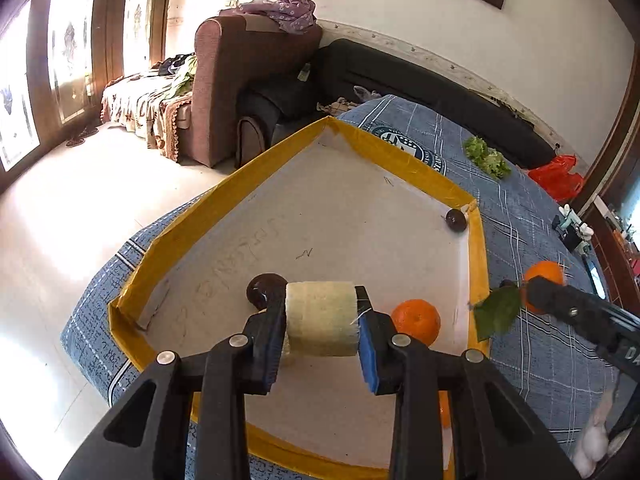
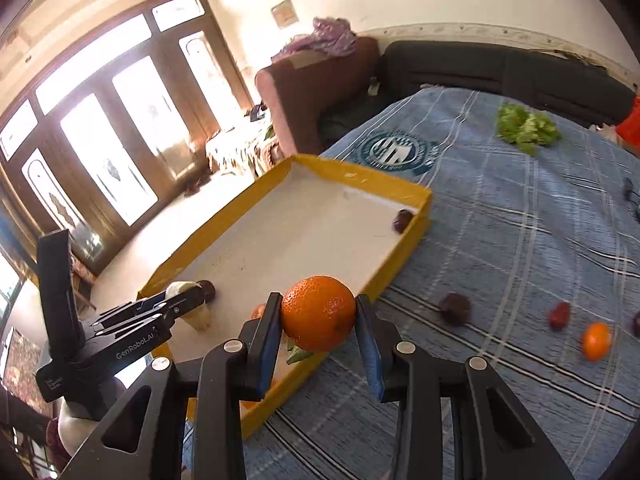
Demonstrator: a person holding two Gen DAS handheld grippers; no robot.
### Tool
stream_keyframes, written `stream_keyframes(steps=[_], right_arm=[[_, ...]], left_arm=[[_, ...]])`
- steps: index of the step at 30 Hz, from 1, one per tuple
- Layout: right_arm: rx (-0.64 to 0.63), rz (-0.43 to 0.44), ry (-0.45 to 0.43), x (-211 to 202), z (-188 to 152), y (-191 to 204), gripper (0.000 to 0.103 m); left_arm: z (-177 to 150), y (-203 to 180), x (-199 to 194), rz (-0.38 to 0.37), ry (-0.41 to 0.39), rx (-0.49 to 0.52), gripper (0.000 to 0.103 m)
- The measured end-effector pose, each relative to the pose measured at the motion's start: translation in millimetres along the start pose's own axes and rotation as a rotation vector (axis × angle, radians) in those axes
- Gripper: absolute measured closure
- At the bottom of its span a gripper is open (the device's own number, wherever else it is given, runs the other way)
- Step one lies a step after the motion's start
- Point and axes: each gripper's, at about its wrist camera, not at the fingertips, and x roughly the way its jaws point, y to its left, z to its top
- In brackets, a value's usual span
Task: Organize fruits
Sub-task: 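Carry the white cube and orange into the tray and open both grippers, then withdraw both grippers from the tray back over the remaining fruit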
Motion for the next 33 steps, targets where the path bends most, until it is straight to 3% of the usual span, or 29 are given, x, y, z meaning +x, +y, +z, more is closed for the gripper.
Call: stream_keyframes(steps=[6,11,15,17,23,27,33], right_arm=[[-0.014,-0.029,0.103,51.5,-1.0,12.2,0.063],[-0.027,-0.051,0.122,69.1,-0.4,17.6,0.061],[-0.032,-0.052,0.108,66.9,1.4,21.1,0.040],[-0.037,-0.059,0.087,61.9,6.0,19.5,0.037],[-0.018,-0.074,0.033,27.0,5.3,1.8,0.036],[0.027,-0.112,-0.007,-7.2,-1.2,-35.2,0.032],[0.181,-0.272,-0.096,-87.8,-22.0,-127.0,0.032]], left_arm=[[2.8,4.0,0.4,-0.026,-0.005,0.011,0.069],[4.0,11.8,4.0,-0.054,0.009,-0.041,0.042],[6.0,24.6,-0.3,-0.103,0.021,-0.122,0.037],[6.5,27.9,-6.0,-0.118,0.013,-0.145,0.034],[3.4,20.0,-34.3,-0.118,-0.043,-0.179,0.016],[-3.3,-2.1,-44.8,-0.183,-0.047,-0.173,0.015],[-17.5,-61.8,-52.9,-0.253,-0.021,-0.038,0.015]])
